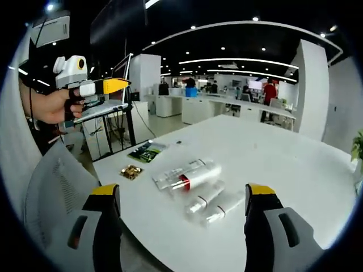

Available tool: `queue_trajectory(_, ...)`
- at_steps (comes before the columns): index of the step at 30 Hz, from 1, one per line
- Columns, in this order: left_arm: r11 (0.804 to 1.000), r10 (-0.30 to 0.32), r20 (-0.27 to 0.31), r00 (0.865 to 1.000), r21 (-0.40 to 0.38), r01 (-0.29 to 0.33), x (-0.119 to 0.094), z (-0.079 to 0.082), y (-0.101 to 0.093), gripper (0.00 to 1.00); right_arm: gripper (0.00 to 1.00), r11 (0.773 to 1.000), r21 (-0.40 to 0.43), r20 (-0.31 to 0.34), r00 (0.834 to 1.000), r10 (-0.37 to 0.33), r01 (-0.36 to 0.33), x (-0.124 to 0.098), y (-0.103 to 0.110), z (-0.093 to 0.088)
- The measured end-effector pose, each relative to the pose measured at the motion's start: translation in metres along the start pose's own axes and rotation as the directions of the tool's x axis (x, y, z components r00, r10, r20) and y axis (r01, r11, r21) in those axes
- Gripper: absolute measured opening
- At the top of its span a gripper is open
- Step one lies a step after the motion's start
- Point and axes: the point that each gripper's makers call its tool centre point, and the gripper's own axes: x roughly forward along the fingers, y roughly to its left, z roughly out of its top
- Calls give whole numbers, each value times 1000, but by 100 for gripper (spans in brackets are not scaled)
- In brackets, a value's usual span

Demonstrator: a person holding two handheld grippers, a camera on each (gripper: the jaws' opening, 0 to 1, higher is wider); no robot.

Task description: Arrange the skincare products in the storage area until every visible bottle or jar stands upright without overlapping.

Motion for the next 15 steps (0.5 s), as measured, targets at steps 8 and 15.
queue_trajectory(8,995,-25,79,997,-96,32,11,40,-6,18,86,999,-6,-35,999,-38,38,0,-10,-8)
queue_trajectory(15,994,-22,42,999,-109,27,20,24,-8,44,91,998,-19,-22,998,-54,54,-1,-13,-6)
